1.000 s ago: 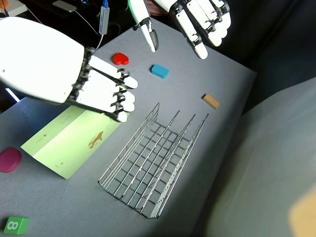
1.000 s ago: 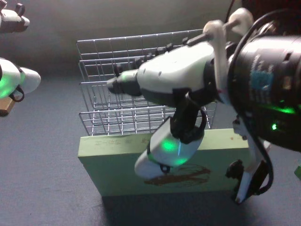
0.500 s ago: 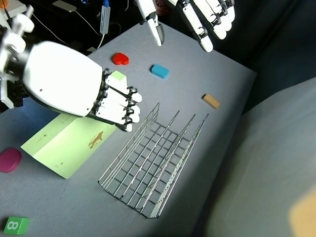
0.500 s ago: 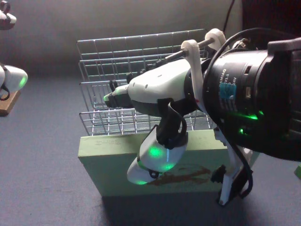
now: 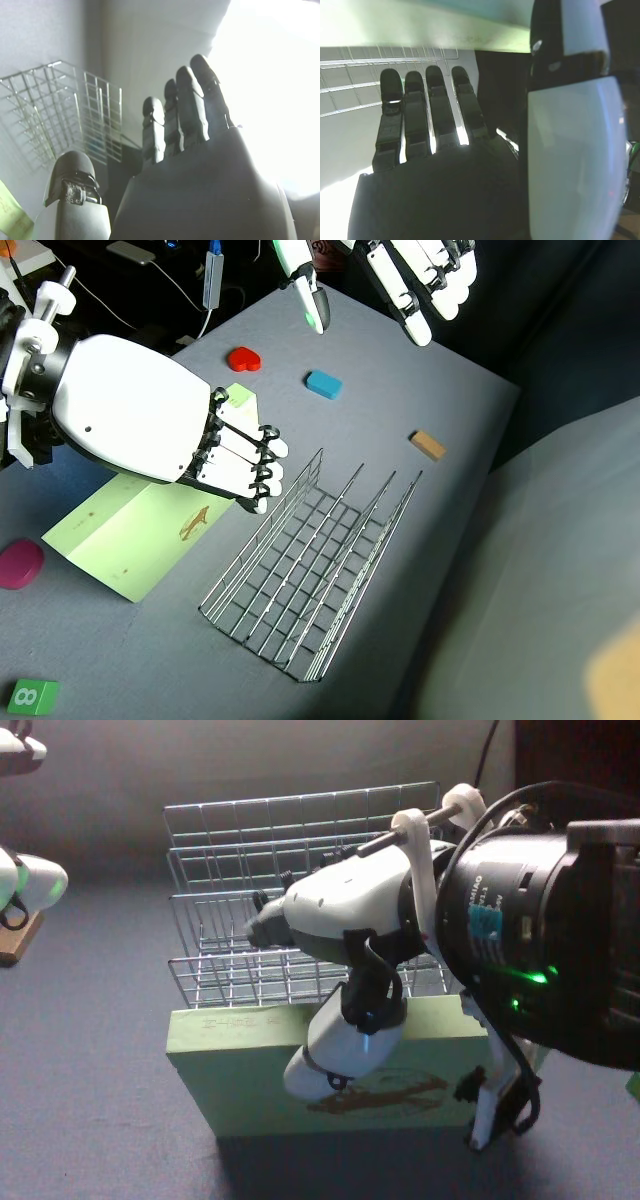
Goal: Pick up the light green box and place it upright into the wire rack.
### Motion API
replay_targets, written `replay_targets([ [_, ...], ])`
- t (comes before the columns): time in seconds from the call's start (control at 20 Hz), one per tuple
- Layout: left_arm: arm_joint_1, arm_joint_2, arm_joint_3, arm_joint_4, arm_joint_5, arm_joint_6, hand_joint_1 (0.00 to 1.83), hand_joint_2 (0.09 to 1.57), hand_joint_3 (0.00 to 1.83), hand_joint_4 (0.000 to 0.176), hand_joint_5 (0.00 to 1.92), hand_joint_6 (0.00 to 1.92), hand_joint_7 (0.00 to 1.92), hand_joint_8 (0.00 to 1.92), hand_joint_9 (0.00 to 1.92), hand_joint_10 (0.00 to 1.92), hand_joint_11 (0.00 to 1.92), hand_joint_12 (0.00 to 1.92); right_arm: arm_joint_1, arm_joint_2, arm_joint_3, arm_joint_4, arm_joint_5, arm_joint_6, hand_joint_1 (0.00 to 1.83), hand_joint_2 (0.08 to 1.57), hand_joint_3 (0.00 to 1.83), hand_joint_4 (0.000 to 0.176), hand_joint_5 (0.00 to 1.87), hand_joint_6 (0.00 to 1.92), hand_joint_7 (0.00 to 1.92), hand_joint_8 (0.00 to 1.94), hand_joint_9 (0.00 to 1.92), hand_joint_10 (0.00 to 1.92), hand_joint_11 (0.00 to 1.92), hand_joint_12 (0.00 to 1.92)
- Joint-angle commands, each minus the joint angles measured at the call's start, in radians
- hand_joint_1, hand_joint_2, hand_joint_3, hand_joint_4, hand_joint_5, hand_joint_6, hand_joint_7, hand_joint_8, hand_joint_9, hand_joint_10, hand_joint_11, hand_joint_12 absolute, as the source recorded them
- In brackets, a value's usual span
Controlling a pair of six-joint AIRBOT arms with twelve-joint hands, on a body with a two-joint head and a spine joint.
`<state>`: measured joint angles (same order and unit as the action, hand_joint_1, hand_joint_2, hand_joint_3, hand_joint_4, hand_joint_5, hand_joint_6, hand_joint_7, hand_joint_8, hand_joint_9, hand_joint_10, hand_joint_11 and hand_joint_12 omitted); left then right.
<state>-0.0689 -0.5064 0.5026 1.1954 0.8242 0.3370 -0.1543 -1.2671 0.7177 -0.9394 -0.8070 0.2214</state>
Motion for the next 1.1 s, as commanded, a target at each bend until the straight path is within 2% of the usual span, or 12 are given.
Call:
replay_targets([
  [0.0, -0.014, 0.003, -0.001, 0.089, -0.023, 0.005, 0.11, 1.21, 0.00, 0.106, 0.18, 0.00, 0.16, 0.00, 0.17, 0.00, 0.00, 0.57, 0.002, -0.003, 0.002, -0.038, 0.029, 0.006, 0.86, 0.91, 0.00, 0.000, 0.30, 0.02, 0.32, 0.01, 0.26, 0.02, 0.00, 0.98],
  [0.1, -0.015, 0.003, -0.001, 0.084, -0.020, 0.005, 0.11, 1.21, 0.00, 0.106, 0.18, 0.00, 0.16, 0.00, 0.18, 0.00, 0.00, 0.56, 0.000, -0.003, 0.002, -0.031, 0.027, 0.006, 0.90, 0.97, 0.01, 0.000, 0.37, 0.02, 0.39, 0.01, 0.34, 0.02, 0.00, 1.06],
  [0.15, -0.016, 0.003, -0.001, 0.084, -0.018, 0.005, 0.11, 1.21, 0.00, 0.106, 0.18, 0.00, 0.16, 0.00, 0.18, 0.00, 0.00, 0.56, 0.000, -0.003, 0.002, -0.031, 0.027, 0.006, 0.94, 1.01, 0.01, 0.000, 0.43, 0.02, 0.47, 0.01, 0.44, 0.03, 0.06, 1.11],
  [0.35, -0.021, 0.003, -0.001, 0.080, -0.009, 0.005, 0.11, 1.22, 0.00, 0.106, 0.18, 0.00, 0.16, 0.00, 0.17, 0.00, 0.00, 0.56, 0.003, -0.002, 0.003, -0.031, 0.028, 0.006, 1.07, 1.07, 0.00, 0.000, 0.83, 0.03, 0.88, 0.02, 0.89, 0.09, 0.47, 1.17],
  [0.4, -0.021, 0.003, -0.001, 0.079, -0.009, 0.005, 0.11, 1.22, 0.00, 0.106, 0.18, 0.00, 0.16, 0.00, 0.17, 0.00, 0.00, 0.56, 0.005, -0.001, 0.003, -0.032, 0.029, 0.005, 1.13, 1.14, 0.00, 0.000, 0.92, 0.82, 1.00, 0.03, 0.99, 0.15, 0.59, 1.19],
  [0.45, -0.022, 0.002, -0.002, 0.079, -0.010, 0.005, 0.11, 1.22, 0.00, 0.106, 0.18, 0.00, 0.16, 0.00, 0.17, 0.00, 0.00, 0.56, 0.006, 0.000, 0.003, -0.039, 0.031, 0.005, 1.34, 1.11, 0.01, 0.000, 0.93, 0.94, 0.99, 0.94, 0.93, 1.07, 0.76, 1.32],
  [0.5, -0.022, 0.002, -0.002, 0.079, -0.011, 0.005, 0.11, 1.22, 0.00, 0.106, 0.18, 0.00, 0.16, 0.00, 0.17, 0.00, 0.00, 0.56, 0.006, 0.000, 0.003, -0.044, 0.031, 0.005, 1.34, 1.11, 0.01, 0.000, 0.93, 0.94, 0.99, 0.94, 0.93, 1.07, 0.76, 1.32],
  [0.55, -0.024, 0.002, -0.003, 0.076, -0.011, 0.005, 0.11, 1.22, 0.00, 0.106, 0.18, 0.00, 0.16, 0.00, 0.17, 0.00, 0.00, 0.56, 0.008, 0.001, 0.003, -0.048, 0.031, 0.005, 1.36, 1.12, 0.00, 0.000, 0.92, 0.91, 0.98, 1.01, 0.89, 1.27, 0.79, 1.39],
  [0.6, -0.026, 0.001, -0.006, 0.070, -0.011, 0.005, 0.11, 1.22, 0.00, 0.106, 0.18, 0.00, 0.16, 0.00, 0.17, 0.00, 0.00, 0.56, 0.012, 0.004, 0.002, -0.047, 0.030, 0.004, 1.37, 1.13, 0.00, 0.000, 0.92, 0.90, 0.97, 1.04, 0.88, 1.34, 0.80, 1.44],
  [0.9, -0.026, 0.001, -0.017, 0.067, -0.005, 0.005, 0.11, 1.22, 0.00, 0.106, 0.18, 0.00, 0.16, 0.00, 0.17, 0.00, 0.00, 0.56, 0.084, 0.037, -0.004, 0.035, 0.025, -0.026, 1.37, 1.13, 0.00, 0.000, 0.90, 0.91, 0.96, 1.04, 0.86, 1.41, 0.77, 1.50],
  [0.95, -0.026, 0.001, -0.017, 0.067, -0.004, 0.005, 0.11, 1.22, 0.00, 0.106, 0.18, 0.00, 0.16, 0.00, 0.17, 0.00, 0.00, 0.56, 0.100, 0.047, -0.012, 0.046, 0.029, -0.035, 1.26, 1.12, 0.00, 0.000, 0.95, 0.90, 1.00, 1.09, 0.87, 1.24, 0.77, 1.50],
  [1.05, -0.029, 0.001, -0.016, 0.067, 0.002, 0.005, 0.11, 1.22, 0.00, 0.106, 0.18, 0.00, 0.16, 0.00, 0.17, 0.00, 0.00, 0.55, 0.128, 0.062, -0.029, 0.047, 0.037, -0.048, 1.24, 1.12, 0.00, 0.000, 0.96, 0.89, 1.01, 1.11, 0.89, 1.16, 0.77, 1.50],
])
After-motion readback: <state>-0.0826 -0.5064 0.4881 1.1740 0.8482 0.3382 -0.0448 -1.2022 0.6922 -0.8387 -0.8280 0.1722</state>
